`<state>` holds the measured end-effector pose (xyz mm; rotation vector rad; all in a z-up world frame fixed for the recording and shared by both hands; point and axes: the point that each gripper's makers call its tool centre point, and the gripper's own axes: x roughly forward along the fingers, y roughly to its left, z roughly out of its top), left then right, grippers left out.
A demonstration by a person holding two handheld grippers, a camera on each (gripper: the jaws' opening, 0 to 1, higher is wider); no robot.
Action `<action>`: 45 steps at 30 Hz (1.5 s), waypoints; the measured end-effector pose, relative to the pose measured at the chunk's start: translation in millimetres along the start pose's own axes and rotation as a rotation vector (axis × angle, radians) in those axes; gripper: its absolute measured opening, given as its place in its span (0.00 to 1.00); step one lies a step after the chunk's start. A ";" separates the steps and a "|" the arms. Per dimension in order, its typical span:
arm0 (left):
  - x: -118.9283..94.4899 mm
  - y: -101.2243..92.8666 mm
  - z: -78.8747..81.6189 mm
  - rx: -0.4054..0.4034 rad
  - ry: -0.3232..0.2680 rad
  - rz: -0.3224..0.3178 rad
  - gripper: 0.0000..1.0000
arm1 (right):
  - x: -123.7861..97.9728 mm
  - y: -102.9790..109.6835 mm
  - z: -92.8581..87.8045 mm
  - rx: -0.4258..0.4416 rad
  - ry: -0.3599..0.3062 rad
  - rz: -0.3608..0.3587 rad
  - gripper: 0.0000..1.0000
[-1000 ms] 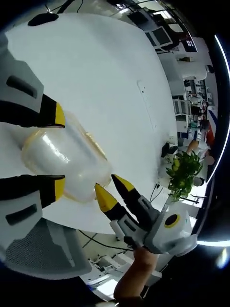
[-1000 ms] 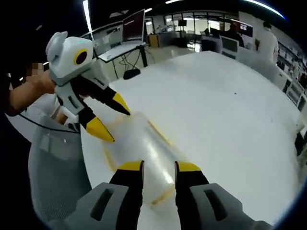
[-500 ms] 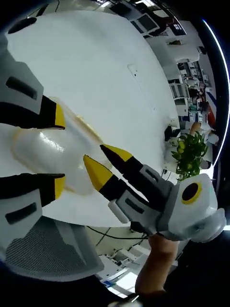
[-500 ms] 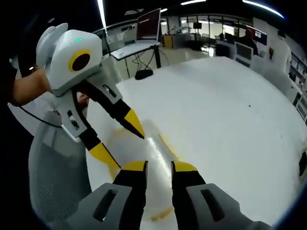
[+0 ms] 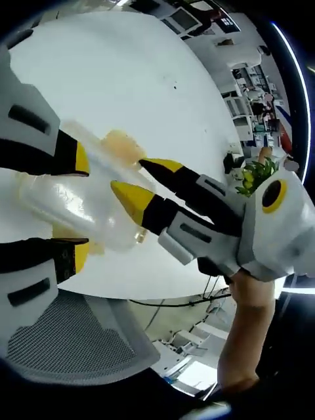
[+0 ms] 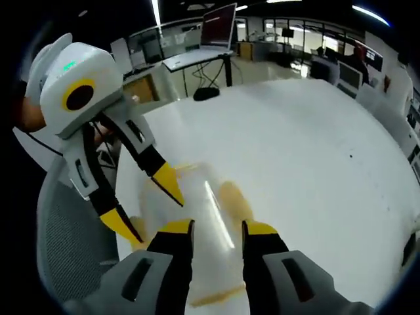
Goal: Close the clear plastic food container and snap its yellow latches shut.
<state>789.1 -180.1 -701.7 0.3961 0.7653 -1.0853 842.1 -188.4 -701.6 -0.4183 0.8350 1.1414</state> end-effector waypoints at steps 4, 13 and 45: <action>1.5 -7.0 -3.1 0.057 0.005 -0.008 0.32 | 4.3 0.2 0.3 -0.024 0.023 0.046 0.28; 5.3 -15.6 -8.3 0.179 0.017 -0.011 0.34 | 11.6 -3.4 -2.8 -0.067 0.079 0.100 0.30; 15.4 -10.8 -11.9 0.526 0.019 0.063 0.34 | 26.6 3.7 -3.9 -0.092 0.191 0.318 0.32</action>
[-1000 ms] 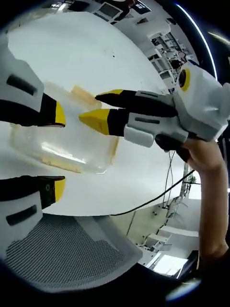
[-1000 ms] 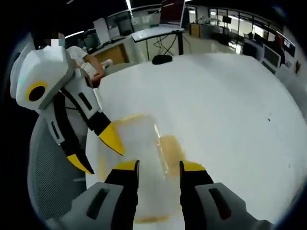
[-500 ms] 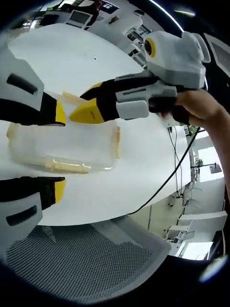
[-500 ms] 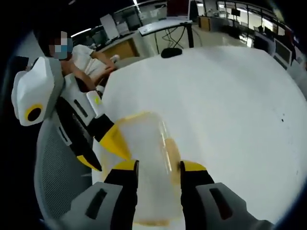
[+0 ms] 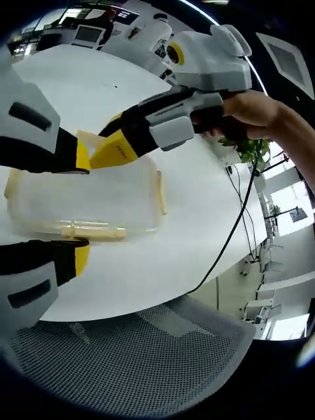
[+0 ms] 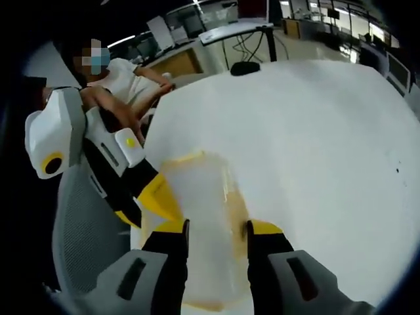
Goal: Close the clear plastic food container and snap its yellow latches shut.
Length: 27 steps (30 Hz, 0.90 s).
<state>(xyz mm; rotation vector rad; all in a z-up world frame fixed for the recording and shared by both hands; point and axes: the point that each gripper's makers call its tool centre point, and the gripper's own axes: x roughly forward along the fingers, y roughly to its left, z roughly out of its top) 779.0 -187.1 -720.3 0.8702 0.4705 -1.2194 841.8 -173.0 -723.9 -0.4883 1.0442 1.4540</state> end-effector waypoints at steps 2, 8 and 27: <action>-0.1 0.2 -0.2 -0.006 -0.002 -0.001 0.33 | 0.9 0.2 0.6 -0.002 0.017 0.009 0.32; -0.2 1.1 -0.8 -0.016 -0.014 -0.005 0.32 | 1.7 2.3 -1.3 0.008 0.044 0.021 0.31; -1.0 1.2 4.1 0.005 -0.074 -0.019 0.30 | 0.1 1.3 -1.0 0.025 0.041 0.034 0.30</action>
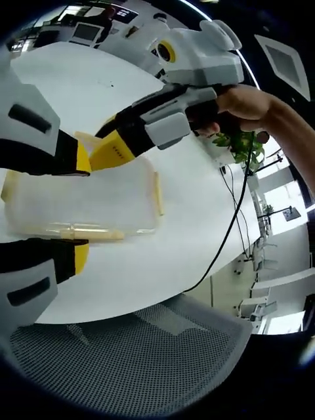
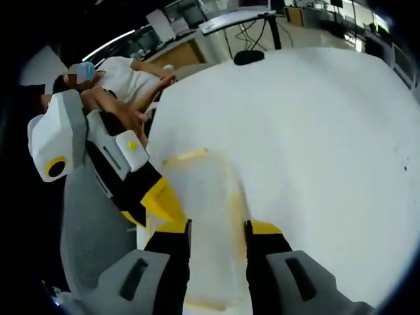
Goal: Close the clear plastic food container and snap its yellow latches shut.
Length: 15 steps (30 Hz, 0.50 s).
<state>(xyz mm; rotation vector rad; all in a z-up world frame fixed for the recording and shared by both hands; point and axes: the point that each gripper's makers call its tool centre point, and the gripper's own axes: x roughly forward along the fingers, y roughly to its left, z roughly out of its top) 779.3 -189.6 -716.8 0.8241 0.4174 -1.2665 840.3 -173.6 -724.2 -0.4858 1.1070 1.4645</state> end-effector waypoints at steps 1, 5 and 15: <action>0.0 -0.2 0.4 -0.008 -0.003 -0.002 0.30 | 0.5 0.8 -0.1 0.003 -0.008 -0.004 0.30; 0.7 -0.5 0.4 -0.001 -0.003 -0.001 0.31 | 0.5 1.2 0.6 0.000 -0.016 -0.012 0.30; -1.1 -1.0 0.5 -0.005 0.000 0.012 0.31 | 1.1 4.7 2.6 -0.044 -0.013 -0.027 0.31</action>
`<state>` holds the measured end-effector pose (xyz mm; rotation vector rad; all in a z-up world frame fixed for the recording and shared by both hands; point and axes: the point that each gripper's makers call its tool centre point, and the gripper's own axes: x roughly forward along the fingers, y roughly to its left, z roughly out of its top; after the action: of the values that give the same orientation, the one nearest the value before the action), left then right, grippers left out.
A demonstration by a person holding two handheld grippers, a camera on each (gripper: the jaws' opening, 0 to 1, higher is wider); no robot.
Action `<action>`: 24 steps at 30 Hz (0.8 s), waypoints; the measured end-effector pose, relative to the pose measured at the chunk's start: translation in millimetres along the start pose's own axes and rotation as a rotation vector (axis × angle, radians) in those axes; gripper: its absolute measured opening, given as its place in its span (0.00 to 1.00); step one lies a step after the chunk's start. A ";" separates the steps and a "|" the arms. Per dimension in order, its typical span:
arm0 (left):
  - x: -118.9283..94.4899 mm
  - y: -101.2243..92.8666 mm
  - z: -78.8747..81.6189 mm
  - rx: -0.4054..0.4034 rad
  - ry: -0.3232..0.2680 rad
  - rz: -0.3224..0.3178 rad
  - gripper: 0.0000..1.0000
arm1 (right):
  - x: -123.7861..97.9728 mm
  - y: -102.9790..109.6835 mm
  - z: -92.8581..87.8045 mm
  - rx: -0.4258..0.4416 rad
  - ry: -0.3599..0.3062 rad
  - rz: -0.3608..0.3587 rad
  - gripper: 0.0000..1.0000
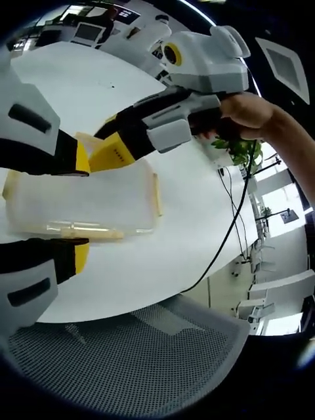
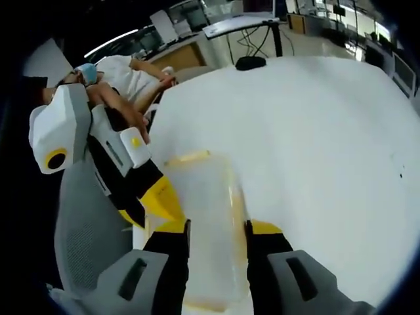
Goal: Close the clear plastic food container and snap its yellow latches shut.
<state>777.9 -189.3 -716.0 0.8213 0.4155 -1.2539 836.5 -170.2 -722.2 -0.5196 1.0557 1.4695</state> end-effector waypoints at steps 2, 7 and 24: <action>-0.9 0.0 -0.9 -0.001 0.003 0.003 0.31 | 0.8 0.2 0.6 -0.007 -0.002 -0.005 0.31; -3.3 -2.1 -2.0 0.000 0.004 -0.001 0.33 | -0.4 1.1 2.3 -0.023 -0.015 -0.025 0.33; -19.4 6.1 -4.2 -0.083 -0.017 0.029 0.39 | -20.4 0.3 2.2 -0.037 -0.070 -0.101 0.39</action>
<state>778.7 -172.7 -703.5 0.7439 0.4375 -1.2078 841.0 -179.3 -704.4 -0.5363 0.9357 1.4101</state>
